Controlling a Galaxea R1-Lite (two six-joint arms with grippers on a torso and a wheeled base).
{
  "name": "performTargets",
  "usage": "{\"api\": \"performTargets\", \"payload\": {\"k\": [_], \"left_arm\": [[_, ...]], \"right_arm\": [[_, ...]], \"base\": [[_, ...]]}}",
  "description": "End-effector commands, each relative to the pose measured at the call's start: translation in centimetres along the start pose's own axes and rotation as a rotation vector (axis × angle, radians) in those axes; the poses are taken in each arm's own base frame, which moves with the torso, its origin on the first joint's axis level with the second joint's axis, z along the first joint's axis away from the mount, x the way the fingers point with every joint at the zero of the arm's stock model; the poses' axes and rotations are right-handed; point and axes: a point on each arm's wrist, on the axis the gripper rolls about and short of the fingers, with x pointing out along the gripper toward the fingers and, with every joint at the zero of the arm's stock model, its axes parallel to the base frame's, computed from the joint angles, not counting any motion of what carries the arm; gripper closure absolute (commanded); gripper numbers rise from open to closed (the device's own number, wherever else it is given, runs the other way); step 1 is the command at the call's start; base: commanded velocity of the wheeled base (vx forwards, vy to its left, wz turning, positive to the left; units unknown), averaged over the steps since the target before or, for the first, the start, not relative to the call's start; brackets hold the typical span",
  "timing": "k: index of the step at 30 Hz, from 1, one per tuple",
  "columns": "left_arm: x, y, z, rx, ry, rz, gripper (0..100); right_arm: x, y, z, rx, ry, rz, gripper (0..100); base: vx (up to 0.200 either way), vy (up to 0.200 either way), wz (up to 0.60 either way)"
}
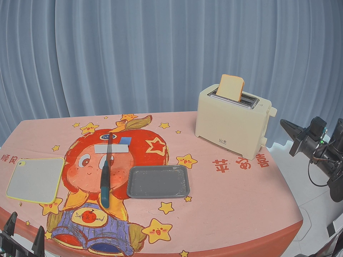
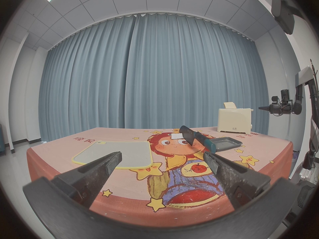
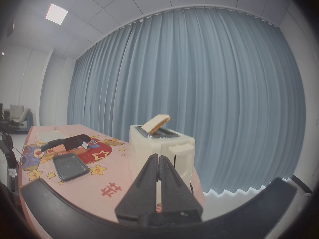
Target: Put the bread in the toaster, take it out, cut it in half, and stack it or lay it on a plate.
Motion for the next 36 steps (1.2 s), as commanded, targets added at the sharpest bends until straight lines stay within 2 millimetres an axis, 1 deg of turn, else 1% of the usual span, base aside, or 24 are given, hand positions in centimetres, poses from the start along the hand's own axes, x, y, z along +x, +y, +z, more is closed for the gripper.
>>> {"api": "performTargets", "payload": {"k": [1,2,3,24,36], "left_arm": [[0.1,0.0,-0.5,0.0,0.015,0.001,0],[0.1,0.0,-0.5,0.0,0.017,0.0,0],[0.1,0.0,-0.5,0.0,0.015,0.0,0],[0.1,0.0,-0.5,0.0,0.015,0.0,0],[0.1,0.0,-0.5,0.0,0.015,0.001,0]], "right_arm": [[-0.4,0.1,1.5,0.007,-0.059,0.0,100],[-0.4,0.2,1.6,0.013,-0.06,0.0,100],[-0.5,0.2,1.5,0.013,-0.059,0.0,0],[0.0,0.7,2.4,0.047,-0.092,0.011,0],[-0.4,0.9,2.6,0.064,-0.092,0.015,0]], "base": [[0.0,0.0,0.0],[0.0,0.0,0.0],[0.0,0.0,0.0],[0.0,0.0,0.0],[0.0,0.0,0.0]]}}
